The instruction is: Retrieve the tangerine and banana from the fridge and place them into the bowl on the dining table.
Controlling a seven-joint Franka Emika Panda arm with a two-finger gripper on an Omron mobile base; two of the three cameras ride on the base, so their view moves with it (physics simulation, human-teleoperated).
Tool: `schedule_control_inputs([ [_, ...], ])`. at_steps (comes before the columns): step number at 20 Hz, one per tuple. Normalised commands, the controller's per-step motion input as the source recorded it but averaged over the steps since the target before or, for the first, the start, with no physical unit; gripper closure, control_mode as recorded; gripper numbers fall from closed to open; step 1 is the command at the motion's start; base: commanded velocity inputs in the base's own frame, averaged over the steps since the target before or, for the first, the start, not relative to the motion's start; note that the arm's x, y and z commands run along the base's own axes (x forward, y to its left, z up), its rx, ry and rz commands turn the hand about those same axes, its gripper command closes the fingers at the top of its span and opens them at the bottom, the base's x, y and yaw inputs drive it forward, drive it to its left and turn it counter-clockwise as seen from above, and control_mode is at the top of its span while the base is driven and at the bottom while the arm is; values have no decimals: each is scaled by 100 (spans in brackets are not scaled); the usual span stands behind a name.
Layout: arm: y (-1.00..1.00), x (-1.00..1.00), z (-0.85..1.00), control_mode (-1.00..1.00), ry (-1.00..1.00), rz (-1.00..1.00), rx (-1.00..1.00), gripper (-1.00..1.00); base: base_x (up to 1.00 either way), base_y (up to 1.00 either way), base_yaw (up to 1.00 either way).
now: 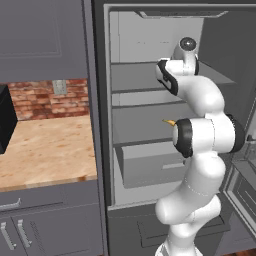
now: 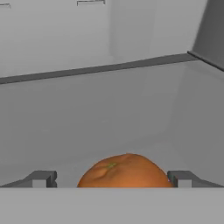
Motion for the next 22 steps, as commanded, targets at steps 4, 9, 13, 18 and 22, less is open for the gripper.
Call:
schedule_control_inputs([
  [4, -2, 12, -23, -100, 3, -1, -1, 100, 0, 0, 0],
  [9, -9, 0, -59, -100, 20, -4, -10, 100, 0, 0, 0],
  [13, -27, 0, -81, -100, 22, -6, -12, 100, 0, 0, 0],
  [18, -28, -2, -78, -100, 15, -7, -11, 100, 0, 0, 0],
  [22, -70, -73, -46, -100, -12, -1, 13, 100, 0, 0, 0],
])
